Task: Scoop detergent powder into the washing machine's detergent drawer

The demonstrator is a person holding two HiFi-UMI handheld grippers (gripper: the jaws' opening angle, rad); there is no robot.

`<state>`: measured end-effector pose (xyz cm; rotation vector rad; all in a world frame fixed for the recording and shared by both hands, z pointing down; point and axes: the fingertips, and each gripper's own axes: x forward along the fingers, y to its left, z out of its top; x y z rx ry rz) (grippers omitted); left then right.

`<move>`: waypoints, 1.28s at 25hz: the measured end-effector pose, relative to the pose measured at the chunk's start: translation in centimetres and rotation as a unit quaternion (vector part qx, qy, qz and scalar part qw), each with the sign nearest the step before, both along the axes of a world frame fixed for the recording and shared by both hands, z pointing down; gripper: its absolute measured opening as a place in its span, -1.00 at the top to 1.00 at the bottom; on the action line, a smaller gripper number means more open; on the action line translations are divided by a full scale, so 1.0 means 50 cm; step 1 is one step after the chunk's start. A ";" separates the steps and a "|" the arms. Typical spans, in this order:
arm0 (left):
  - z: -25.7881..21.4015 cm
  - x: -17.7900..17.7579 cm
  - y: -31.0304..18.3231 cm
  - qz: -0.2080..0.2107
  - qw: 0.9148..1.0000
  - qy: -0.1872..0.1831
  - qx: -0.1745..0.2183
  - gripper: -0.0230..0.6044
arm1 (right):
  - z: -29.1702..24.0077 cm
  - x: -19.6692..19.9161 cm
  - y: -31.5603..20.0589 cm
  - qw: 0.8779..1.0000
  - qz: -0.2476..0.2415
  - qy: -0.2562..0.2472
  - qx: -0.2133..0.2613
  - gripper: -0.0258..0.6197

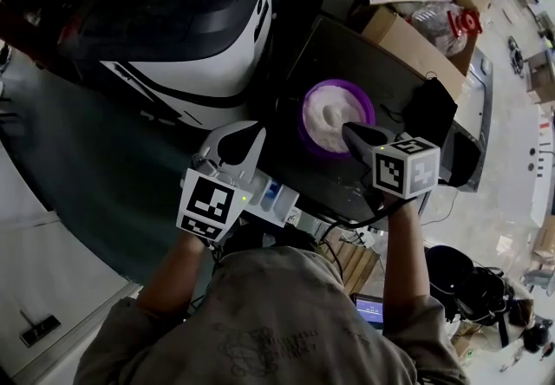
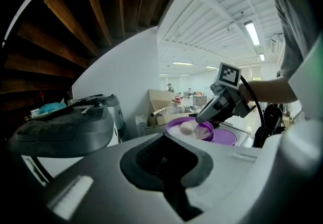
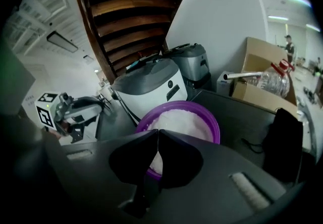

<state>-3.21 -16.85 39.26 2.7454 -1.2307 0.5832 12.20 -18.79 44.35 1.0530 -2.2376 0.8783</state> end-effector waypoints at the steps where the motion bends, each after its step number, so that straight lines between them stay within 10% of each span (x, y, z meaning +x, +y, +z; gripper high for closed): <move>1: -0.001 -0.001 0.001 0.000 1.000 0.000 0.000 0.93 | -0.007 -0.003 0.000 1.000 0.008 -0.023 -0.003 0.81; 13: -0.024 -0.006 0.009 -0.002 1.000 0.000 0.014 0.93 | -0.096 -0.025 0.010 0.965 0.082 -0.249 -0.027 0.81; 32: -0.074 -0.017 0.014 -0.011 0.999 0.009 0.037 0.93 | -0.196 -0.079 0.062 0.850 0.068 -0.513 -0.102 0.81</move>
